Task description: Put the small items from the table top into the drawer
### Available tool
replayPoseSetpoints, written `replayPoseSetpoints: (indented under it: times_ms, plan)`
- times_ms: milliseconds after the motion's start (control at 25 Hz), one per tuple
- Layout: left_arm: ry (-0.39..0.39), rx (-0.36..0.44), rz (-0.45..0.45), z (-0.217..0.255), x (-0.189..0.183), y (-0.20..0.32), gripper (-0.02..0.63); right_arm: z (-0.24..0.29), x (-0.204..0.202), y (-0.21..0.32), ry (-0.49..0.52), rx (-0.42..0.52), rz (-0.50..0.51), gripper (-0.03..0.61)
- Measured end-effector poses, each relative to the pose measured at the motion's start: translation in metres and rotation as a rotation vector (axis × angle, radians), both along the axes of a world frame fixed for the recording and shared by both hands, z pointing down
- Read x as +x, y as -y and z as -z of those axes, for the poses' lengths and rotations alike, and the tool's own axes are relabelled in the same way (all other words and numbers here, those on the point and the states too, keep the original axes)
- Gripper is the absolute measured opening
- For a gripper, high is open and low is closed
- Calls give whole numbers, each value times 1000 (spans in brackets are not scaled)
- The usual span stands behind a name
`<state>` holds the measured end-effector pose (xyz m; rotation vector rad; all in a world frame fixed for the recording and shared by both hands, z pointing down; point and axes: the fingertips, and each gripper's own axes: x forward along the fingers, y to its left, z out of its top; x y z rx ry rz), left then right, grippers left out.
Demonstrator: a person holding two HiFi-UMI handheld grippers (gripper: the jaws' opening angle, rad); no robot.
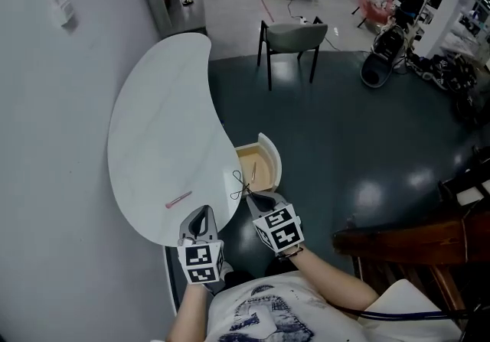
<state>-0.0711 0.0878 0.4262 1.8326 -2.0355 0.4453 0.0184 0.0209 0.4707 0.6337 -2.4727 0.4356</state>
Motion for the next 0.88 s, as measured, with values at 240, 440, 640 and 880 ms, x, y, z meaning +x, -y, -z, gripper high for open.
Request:
replayPoseSetpoints:
  times_ms: [240, 440, 640, 880]
  plan:
    - [2, -1, 4, -5, 58, 43, 20, -3, 55, 40, 9, -4, 15, 32]
    - [3, -10, 8, -17, 99, 67, 20, -14, 91, 60, 10, -13, 32, 32]
    - [16, -19, 17, -18, 125, 80, 20, -18, 119, 76, 26, -25, 32, 32]
    - [37, -44, 10, -21, 133, 90, 20, -20, 132, 86, 42, -42, 20, 32]
